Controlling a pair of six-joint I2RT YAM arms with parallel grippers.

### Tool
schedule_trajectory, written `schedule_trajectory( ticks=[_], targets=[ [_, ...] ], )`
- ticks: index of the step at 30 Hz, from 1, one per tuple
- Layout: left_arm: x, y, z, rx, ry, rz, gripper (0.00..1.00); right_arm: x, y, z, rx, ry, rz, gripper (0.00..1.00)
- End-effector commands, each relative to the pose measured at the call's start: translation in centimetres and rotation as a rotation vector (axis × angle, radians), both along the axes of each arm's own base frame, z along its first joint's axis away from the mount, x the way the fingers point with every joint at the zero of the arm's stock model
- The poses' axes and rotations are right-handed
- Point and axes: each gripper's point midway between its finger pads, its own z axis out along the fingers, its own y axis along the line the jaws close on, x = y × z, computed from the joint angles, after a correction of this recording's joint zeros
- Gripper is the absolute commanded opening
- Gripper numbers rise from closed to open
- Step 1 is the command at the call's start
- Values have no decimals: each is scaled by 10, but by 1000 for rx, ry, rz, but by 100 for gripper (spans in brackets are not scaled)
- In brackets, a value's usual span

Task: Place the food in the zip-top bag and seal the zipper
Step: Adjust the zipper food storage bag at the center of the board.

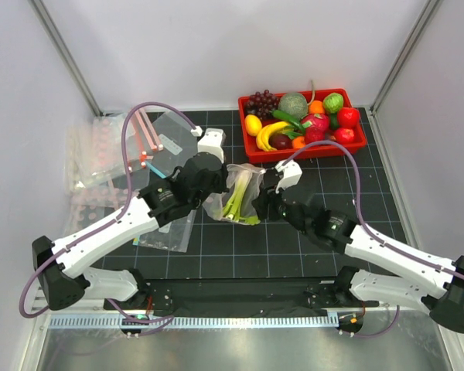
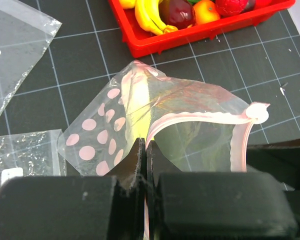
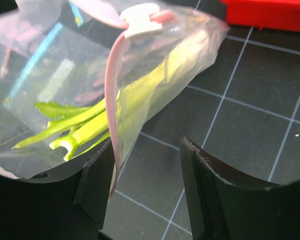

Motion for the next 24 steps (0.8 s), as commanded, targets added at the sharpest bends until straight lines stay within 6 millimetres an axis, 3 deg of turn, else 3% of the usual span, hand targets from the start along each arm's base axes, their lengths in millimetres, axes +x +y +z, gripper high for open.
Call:
schedule_trajectory(
  ticks=[1,4,6,7,8,11,13,17,19,24],
  targets=[
    [7,7,17,-32,-55,42,0,-3,18,18,66,13,55,59],
    [8,7,16,-27,-54,40,0,-3,17,17,64,11,51,59],
    [8,6,16,-28,-55,36,0,-2,15,21,70,-1,41,52],
    [7,6,15,-27,-55,34,0,-3,14,23,72,-5,42,47],
    [7,5,15,-30,-57,31,0,-2,12,24,74,-12,35,32],
    [7,-1,13,-38,-60,6,0,-4,10,32,98,-42,43,8],
    [6,-8,11,-43,-55,-29,0,-6,12,38,122,-64,61,2],
    [-3,-34,9,-90,-23,-146,0,-9,19,53,169,-109,115,1],
    [-10,-46,11,-116,-6,-217,0,-4,14,62,188,-147,75,1],
    [-15,-39,24,-148,-30,-215,0,10,-11,76,192,-225,-60,1]
  ],
)
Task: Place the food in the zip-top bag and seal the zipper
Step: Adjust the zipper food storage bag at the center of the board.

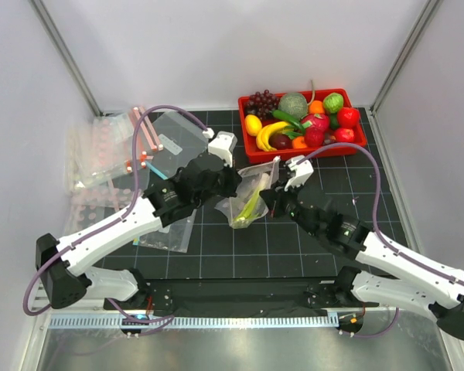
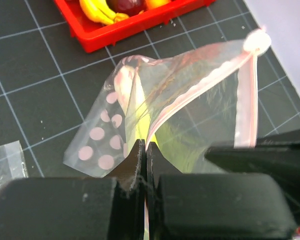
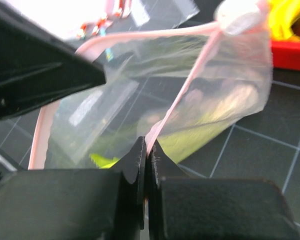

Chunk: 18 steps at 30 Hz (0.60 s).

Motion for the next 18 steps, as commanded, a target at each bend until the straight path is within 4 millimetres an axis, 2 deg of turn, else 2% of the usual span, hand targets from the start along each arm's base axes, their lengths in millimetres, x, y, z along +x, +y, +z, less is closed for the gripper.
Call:
schedule_trajectory(
  ticks=[1,4,5,7,8,12,15,18],
  targets=[
    [-2,3,35,-95,-74,-7,0,16,-19,37,85,-121,-134,1],
    [2,23,38,-88,-95,83,0,16,-21,32,67,-125,-135,4],
    [9,36,38,-68,-112,156,0,16,-20,31,61,-124,-130,12],
    [13,53,35,-22,-114,235,0,17,-20,29,39,-123,-133,21],
    [18,67,40,-2,-137,310,0,19,-22,28,30,-124,-147,33],
    [25,105,43,70,-176,488,0,25,-29,18,-12,-119,-198,67],
    [26,127,47,111,-205,579,0,32,-41,11,-50,-116,-274,69],
    [25,134,51,118,-217,602,0,41,-55,7,-81,-110,-370,73]
  ],
)
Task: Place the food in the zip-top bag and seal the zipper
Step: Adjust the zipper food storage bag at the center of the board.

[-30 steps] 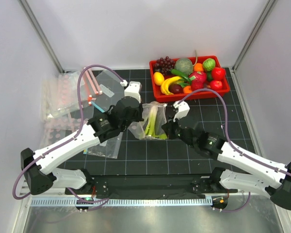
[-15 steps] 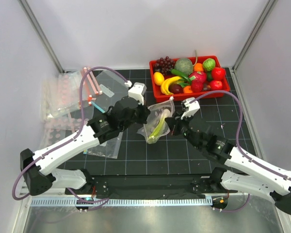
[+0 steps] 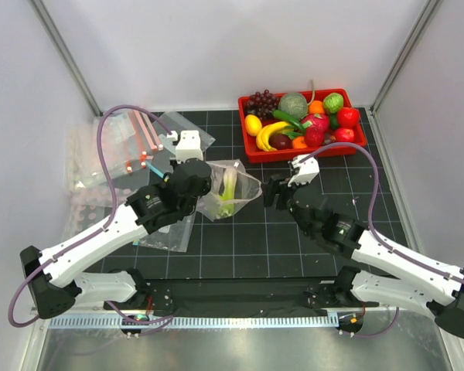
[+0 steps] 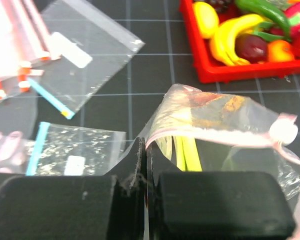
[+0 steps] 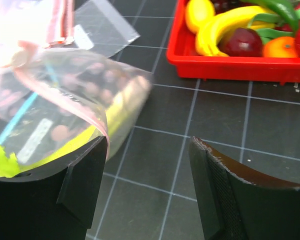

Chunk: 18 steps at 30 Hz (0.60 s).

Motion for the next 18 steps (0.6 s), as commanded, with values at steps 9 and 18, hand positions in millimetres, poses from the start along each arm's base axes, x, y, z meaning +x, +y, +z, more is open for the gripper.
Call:
schedule_trajectory(
  ticks=[9,18],
  targets=[
    [8,29,29,17,-93,147,0,44,-35,10,87,2,-154,75],
    [8,11,26,-14,-79,59,0,128,-100,-3,-44,123,-500,93]
  ],
)
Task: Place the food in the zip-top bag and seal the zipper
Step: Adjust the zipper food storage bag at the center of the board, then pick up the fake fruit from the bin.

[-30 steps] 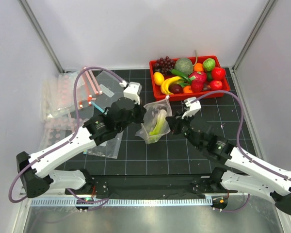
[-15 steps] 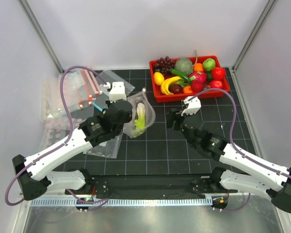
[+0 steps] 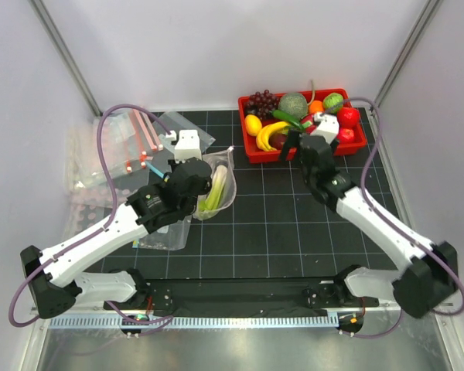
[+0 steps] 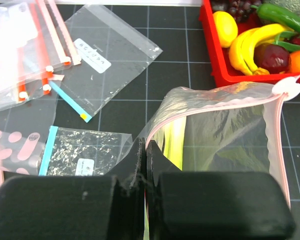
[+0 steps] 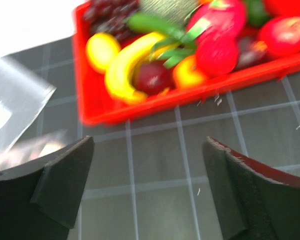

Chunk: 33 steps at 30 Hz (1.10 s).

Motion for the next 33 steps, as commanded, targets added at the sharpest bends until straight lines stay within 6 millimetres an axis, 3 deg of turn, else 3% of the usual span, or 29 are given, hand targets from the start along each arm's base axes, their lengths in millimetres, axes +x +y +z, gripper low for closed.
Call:
schedule_trajectory(
  ticks=[1,2,3,4,6,7,9,10,11,13,15,16,17,20,21,23,25,27,29,30,31,33],
  targets=[
    [4,-9,22,-70,-46,-33,0,39,-26,1,-71,39,-178,99],
    [4,-12,21,-73,-42,-44,0,49,-34,10,-78,26,-219,100],
    [4,-15,21,-75,-38,-58,0,60,-45,6,-90,38,-252,100],
    [4,-16,18,-72,-32,-60,0,72,-50,-10,-98,75,-277,100],
    [4,-19,17,-75,-26,-68,0,94,-65,-14,-66,90,-305,100],
    [4,-20,15,-71,-21,-71,0,104,-69,-33,-76,131,-320,100],
    [4,-21,15,-66,-12,-74,0,122,-82,-31,-67,128,-361,100],
    [4,-22,14,-70,-8,-78,0,131,-85,-52,-95,171,-377,100],
    [4,-23,13,-72,-5,-81,0,142,-89,-45,-103,158,-392,100],
    [3,-27,13,-82,1,-100,0,155,-97,-54,-117,174,-416,100],
    [2,-29,13,-86,6,-107,0,172,-99,-66,-127,193,-417,100],
    [2,-30,13,-89,8,-110,0,181,-98,-60,-123,176,-414,99],
    [1,-32,12,-96,11,-120,0,186,-98,-77,-139,207,-413,100],
    [1,-34,10,-100,19,-128,0,197,-96,-86,-133,229,-401,98],
    [1,-35,9,-97,20,-127,0,198,-97,-96,-141,250,-409,93],
    [3,-37,8,-88,25,-127,0,193,-101,-95,-152,253,-427,81],
    [3,-38,7,-85,27,-129,0,186,-99,-72,-121,200,-411,70],
    [4,-38,6,-77,29,-129,0,176,-91,-66,-80,175,-354,59],
    [4,-38,5,-72,29,-131,0,160,-88,-40,-40,145,-315,49],
    [4,-37,6,-71,27,-127,0,155,-75,-34,-5,143,-255,44],
    [4,-37,6,-68,27,-129,0,141,-72,-18,22,116,-233,43],
    [4,-38,6,-70,26,-133,0,124,-54,-4,66,91,-157,41]
  ],
)
